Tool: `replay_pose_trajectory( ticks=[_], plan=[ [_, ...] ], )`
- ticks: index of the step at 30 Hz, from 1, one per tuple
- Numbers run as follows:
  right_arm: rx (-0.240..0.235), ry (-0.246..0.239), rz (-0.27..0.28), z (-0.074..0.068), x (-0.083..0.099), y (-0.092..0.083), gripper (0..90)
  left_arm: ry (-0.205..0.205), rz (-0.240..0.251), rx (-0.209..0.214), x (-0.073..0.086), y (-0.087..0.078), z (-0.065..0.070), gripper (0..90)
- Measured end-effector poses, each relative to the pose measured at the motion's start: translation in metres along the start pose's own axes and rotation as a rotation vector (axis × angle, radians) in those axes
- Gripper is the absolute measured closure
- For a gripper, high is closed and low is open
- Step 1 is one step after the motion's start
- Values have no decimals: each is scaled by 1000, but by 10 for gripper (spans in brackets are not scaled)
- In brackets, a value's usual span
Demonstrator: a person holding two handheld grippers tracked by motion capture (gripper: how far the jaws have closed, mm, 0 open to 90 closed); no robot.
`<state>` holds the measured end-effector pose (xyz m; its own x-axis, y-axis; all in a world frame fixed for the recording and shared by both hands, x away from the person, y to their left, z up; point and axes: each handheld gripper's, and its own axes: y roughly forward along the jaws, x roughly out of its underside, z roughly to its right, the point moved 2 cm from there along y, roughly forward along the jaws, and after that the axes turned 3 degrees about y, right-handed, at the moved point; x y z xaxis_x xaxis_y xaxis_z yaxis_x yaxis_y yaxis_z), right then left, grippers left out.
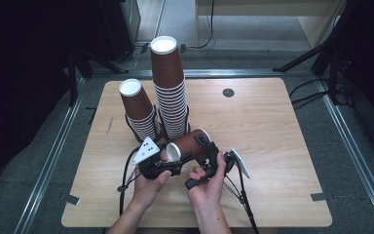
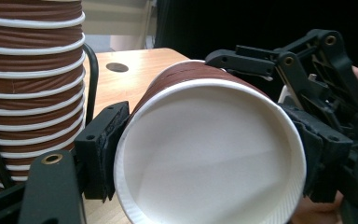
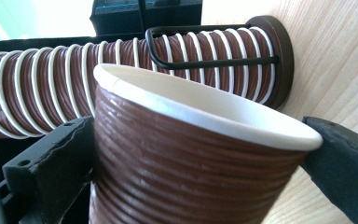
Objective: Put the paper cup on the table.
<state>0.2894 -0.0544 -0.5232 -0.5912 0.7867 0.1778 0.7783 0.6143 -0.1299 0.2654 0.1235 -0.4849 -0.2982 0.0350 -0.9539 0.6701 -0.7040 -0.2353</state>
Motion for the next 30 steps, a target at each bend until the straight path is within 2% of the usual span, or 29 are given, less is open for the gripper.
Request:
replay_pose_trajectory(
  ticks=[10, 12, 15, 17, 21, 30],
  plan=[
    [-6, 30, -1, -1, -1, 9, 0, 1, 0, -10, -1, -1, -2, 230],
    [-7, 41, -15, -1, 0, 11, 0, -1, -5, 4, 0, 0, -1, 230],
    [-14, 50, -24, -2, 1, 13, 0, 8, -10, -1, 0, 1, 1, 229],
    [-24, 44, -21, -2, 1, 12, 4, 1, -7, -2, 0, 0, 0, 228],
    [-42, 30, -6, -3, 0, 10, 84, -14, -7, 10, 0, -1, -3, 220],
    [-63, 14, 3, -5, 1, 9, 124, -23, -7, 12, 0, -2, -5, 198]
  ],
)
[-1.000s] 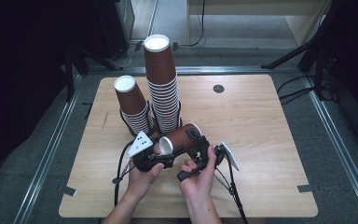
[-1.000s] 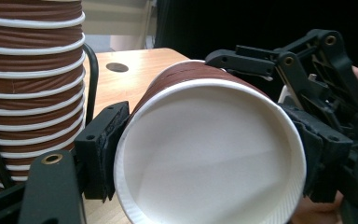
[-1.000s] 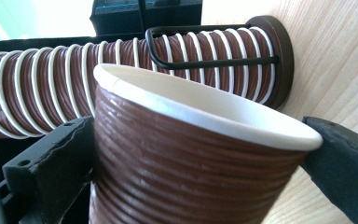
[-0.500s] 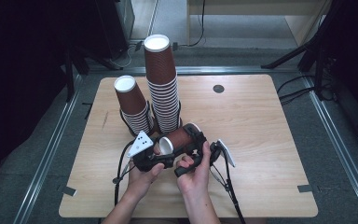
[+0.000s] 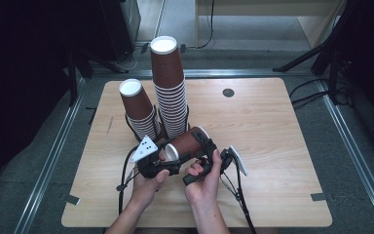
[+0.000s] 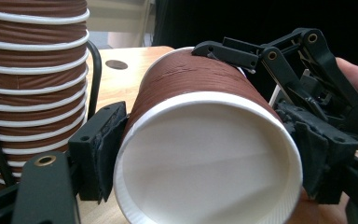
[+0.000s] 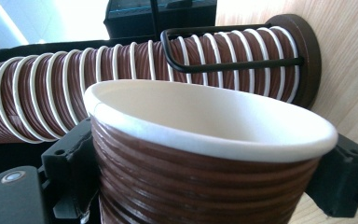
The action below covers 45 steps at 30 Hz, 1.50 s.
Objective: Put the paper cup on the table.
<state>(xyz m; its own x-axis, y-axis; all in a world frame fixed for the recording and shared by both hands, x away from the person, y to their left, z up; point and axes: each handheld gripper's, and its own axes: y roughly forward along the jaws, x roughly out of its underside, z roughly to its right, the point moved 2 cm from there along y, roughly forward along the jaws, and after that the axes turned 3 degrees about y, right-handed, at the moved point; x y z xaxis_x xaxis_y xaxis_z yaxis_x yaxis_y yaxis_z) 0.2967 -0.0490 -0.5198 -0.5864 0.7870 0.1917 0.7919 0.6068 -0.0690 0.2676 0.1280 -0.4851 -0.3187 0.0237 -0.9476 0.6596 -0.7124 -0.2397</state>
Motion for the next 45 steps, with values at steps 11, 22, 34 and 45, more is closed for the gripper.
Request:
replay_pose_trajectory(
  ticks=[11, 22, 34, 45],
  plan=[
    [-25, -176, 78, -14, -22, -6, 125, -65, 24, -16, -6, -23, -13, 13],
    [4, -555, 106, -32, -37, -9, 125, -49, 11, -96, 13, -50, -29, 13],
    [45, -1016, 189, -41, -46, -17, 120, -81, -25, -196, 37, -68, -55, 13],
    [85, -1305, 319, -58, -63, -21, 116, -122, -49, -277, 50, -96, -77, 13]
  ],
)
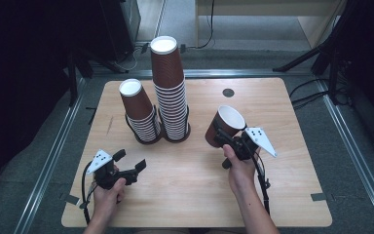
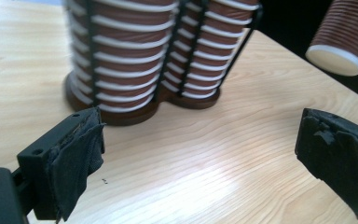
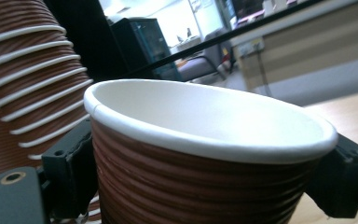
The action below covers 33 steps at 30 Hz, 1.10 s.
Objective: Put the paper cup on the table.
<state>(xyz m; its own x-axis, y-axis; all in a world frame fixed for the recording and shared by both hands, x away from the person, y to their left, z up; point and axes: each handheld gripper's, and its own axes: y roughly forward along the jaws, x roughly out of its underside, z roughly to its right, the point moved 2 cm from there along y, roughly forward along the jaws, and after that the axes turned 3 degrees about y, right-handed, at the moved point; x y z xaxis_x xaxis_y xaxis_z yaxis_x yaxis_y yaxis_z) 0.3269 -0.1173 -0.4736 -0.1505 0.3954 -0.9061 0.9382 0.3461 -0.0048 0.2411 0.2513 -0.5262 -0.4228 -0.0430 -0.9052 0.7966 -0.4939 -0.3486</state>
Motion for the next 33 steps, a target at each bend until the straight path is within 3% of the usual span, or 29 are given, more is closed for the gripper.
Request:
replay_pose_trajectory(
  ticks=[5, 8, 14, 18, 24, 28, 31, 33],
  plan=[
    [86, -113, -28, 15, -6, 8, 116, -6, -19, -36, 7, -10, -16, 13],
    [114, -130, -39, 26, -6, 14, 116, -2, -23, -52, 10, -15, -24, 13],
    [161, -222, 18, 45, -1, 27, 114, 4, -33, -73, 14, -21, -39, 13],
    [172, -235, 25, 54, -2, 32, 109, 24, -47, -82, 16, -21, -42, 13],
    [165, -328, 21, 65, 1, 48, 106, 26, -30, -134, 16, -26, -50, 14],
    [178, -332, 21, 69, 6, 56, 106, 11, -27, -141, 16, -28, -54, 14],
    [222, -331, 2, 76, 13, 67, 105, 12, -42, -146, 19, -26, -58, 14],
    [245, -356, -17, 78, 16, 72, 105, 8, -47, -146, 21, -24, -58, 14]
  ],
)
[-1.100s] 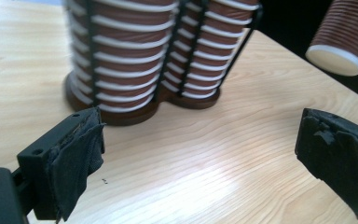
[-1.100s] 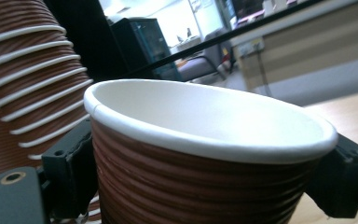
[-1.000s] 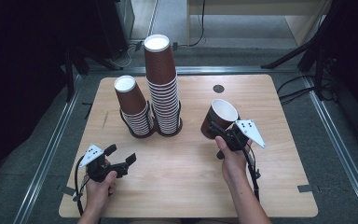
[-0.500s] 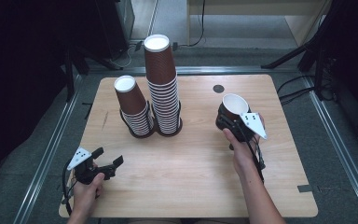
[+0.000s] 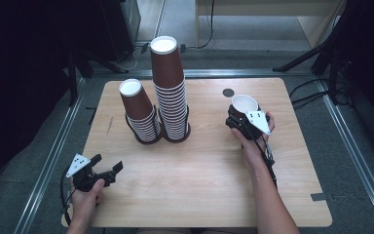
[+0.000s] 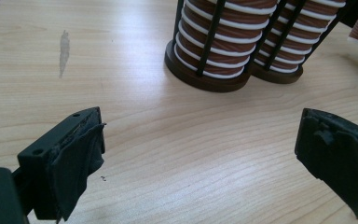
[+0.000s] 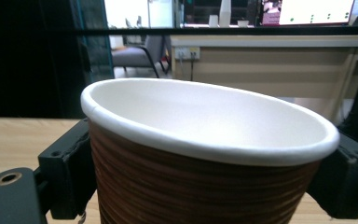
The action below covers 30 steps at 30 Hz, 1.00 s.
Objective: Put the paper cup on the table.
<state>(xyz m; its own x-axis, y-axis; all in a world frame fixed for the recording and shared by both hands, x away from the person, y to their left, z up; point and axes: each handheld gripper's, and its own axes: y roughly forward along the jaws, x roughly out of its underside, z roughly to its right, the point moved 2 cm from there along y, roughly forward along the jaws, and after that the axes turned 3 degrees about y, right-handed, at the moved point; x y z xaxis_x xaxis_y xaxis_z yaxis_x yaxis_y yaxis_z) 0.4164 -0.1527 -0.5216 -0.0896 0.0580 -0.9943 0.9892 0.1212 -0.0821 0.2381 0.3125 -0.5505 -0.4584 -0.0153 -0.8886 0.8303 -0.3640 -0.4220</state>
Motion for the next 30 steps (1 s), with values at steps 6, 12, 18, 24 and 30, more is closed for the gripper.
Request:
replay_pose_trajectory(
  ticks=[6, 12, 18, 24, 30],
  plan=[
    [23, -50, -39, 1, 10, 9, 104, 4, -3, 5, 3, 2, 1, 36],
    [46, -46, -62, 4, 16, 12, 103, 7, -5, 8, 4, 3, 1, 39],
    [31, -102, -63, 1, 18, 7, 104, -10, -3, 10, 4, 3, 0, 38],
    [19, -89, -91, 2, 18, 0, 90, -41, 6, 15, 5, 3, -4, 38],
    [4, -85, -82, 4, 19, -4, 78, -44, 4, 16, 4, 3, -4, 38]
  ],
)
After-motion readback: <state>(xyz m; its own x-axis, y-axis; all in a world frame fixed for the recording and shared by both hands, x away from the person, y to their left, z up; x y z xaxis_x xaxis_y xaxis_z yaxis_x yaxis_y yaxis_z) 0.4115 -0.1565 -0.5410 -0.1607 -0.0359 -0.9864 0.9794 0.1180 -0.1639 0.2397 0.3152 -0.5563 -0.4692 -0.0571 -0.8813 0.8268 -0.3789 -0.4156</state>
